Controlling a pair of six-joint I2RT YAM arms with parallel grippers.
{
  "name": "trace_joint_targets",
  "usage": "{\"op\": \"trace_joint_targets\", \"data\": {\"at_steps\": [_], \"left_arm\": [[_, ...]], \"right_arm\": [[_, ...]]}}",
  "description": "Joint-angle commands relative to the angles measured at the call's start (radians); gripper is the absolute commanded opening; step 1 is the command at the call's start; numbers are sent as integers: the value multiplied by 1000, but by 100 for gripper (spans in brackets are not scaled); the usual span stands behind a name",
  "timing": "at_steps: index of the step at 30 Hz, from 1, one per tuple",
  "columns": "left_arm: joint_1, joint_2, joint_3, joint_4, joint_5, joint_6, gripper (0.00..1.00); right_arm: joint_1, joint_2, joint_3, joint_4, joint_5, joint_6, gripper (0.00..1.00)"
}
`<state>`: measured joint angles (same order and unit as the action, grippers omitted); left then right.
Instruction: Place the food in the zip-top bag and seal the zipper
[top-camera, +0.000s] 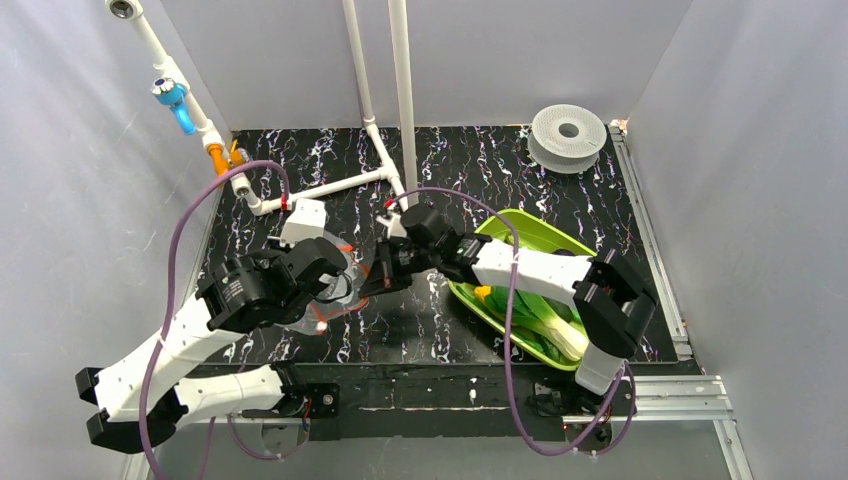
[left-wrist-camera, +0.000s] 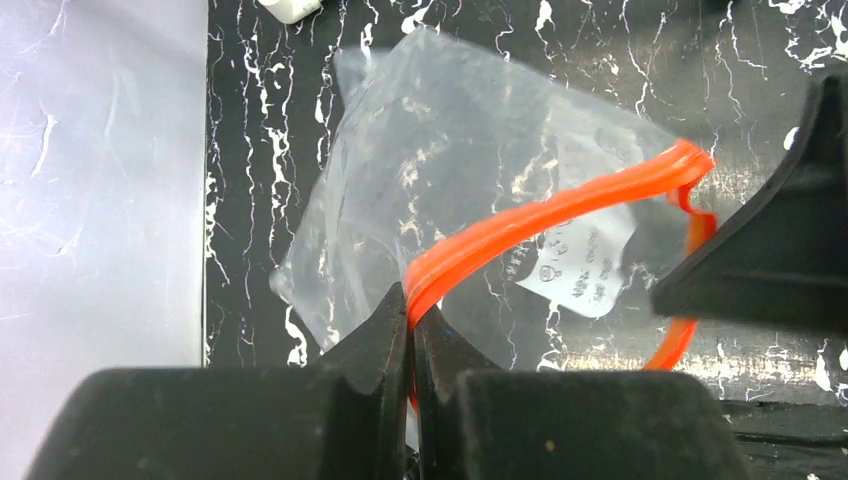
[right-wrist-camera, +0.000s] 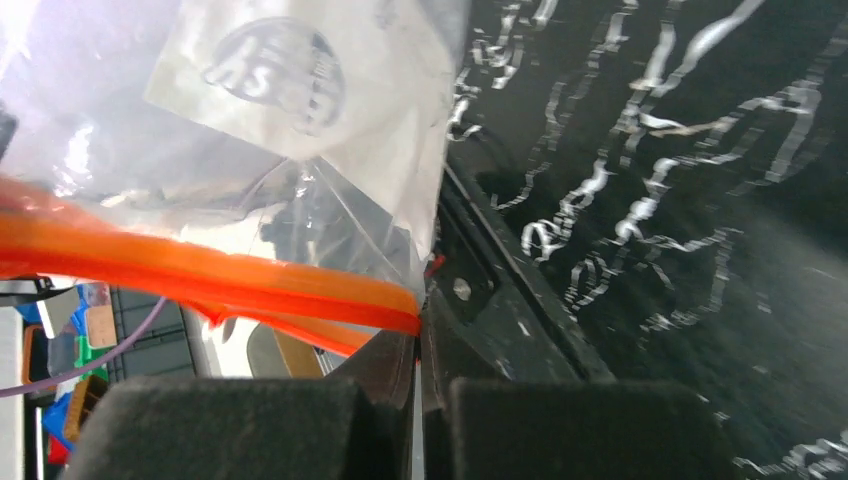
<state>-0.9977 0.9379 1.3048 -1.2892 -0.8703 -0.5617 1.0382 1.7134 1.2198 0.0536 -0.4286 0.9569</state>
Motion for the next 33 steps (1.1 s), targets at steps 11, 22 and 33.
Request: {"op": "trace_joint_targets", "data": {"at_steps": [11, 22, 33], "left_arm": [[169, 349, -80, 197, 170, 12, 0], [303, 468, 47, 243, 365, 27, 0], [314, 467, -11, 299, 368, 127, 0]], "right_arm": [[-227, 170, 213, -335, -297, -333, 29], [-352, -102, 55, -537, -192, -503, 67], [-391, -353, -27, -766, 392, -507, 76]]}}
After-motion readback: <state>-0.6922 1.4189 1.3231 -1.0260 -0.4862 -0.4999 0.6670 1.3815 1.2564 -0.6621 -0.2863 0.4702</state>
